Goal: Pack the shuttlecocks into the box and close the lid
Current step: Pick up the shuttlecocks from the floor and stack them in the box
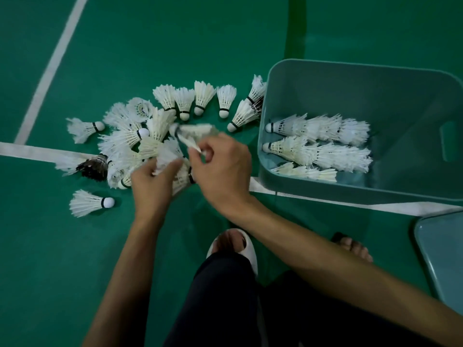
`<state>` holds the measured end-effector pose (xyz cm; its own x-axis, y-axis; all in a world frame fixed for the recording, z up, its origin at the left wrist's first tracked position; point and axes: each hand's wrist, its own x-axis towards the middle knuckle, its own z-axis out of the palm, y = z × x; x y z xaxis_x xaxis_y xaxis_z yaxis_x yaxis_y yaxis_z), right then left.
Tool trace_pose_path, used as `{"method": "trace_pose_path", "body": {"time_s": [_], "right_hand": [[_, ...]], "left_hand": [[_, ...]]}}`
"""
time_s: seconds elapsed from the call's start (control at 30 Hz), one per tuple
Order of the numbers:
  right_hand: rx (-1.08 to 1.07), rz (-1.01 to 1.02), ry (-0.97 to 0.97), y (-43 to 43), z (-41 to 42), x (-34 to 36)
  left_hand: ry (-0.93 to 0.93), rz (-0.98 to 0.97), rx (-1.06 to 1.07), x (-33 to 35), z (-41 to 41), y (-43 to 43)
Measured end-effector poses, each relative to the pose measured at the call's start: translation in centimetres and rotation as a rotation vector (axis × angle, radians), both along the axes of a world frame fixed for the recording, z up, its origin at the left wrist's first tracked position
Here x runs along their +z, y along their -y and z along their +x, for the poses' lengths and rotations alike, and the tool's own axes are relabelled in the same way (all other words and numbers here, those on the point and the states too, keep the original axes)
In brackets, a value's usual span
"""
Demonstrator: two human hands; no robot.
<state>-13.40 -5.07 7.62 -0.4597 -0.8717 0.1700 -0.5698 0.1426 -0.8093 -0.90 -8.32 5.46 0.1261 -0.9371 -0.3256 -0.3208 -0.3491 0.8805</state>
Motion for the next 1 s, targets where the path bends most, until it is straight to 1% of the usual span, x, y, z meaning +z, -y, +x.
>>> {"method": "trace_pose_path", "body": {"time_s": [0.07, 0.13, 0.2, 0.27, 0.33, 0.4, 0.5, 0.6, 0.7, 0.83, 0.9, 1.0], "right_hand": [[-0.041, -0.111, 0.043, 0.7, -1.8, 3.8], [-0.109, -0.152, 0.094, 1.0, -5.1, 6.8], [-0.139, -0.102, 0.118, 0.3, -9.4, 9.1], [-0.109, 0.07, 0.128, -1.3, -14.0, 10.6], [-0.072, 0.299, 0.138, -3.3, -18.2, 11.3], [-0.08, 0.557, 0.116, -5.1, -21.7, 10.8], [-0.081, 0.883, -0.043, -6.8, -25.6, 8.4], [-0.024, 1.106, -0.205, -7.5, -27.9, 6.2], [0.088, 1.242, -0.279, -7.3, -28.5, 4.4], [0.25, 1.328, -0.379, -6.6, -28.4, 1.4], [0.282, 1.322, -0.365, -6.3, -28.6, 0.2], [0.313, 1.301, -0.262, -5.8, -28.7, -0.8]], "left_hand": [[-0.121, -0.028, -0.007, 2.6, -1.9, 1.0], [-0.222, -0.083, -0.058, 5.2, -4.5, 1.7], [-0.271, -0.155, -0.146, 7.2, -7.5, 2.2], [-0.274, -0.23, -0.263, 8.3, -10.3, 2.6], [-0.226, -0.294, -0.362, 8.2, -12.5, 2.9], [-0.173, -0.332, -0.464, 7.7, -14.4, 2.9], [-0.047, -0.369, -0.658, 7.0, -17.3, 2.7], [0.137, -0.374, -0.85, 6.0, -20.1, 2.4], [0.272, -0.38, -0.952, 4.8, -22.2, 1.6], [0.351, -0.336, -1.011, 3.2, -22.7, 0.8], [0.412, -0.305, -1.038, 2.5, -22.7, 0.8], [0.502, -0.302, -1.091, 1.7, -22.9, 1.2]]}}
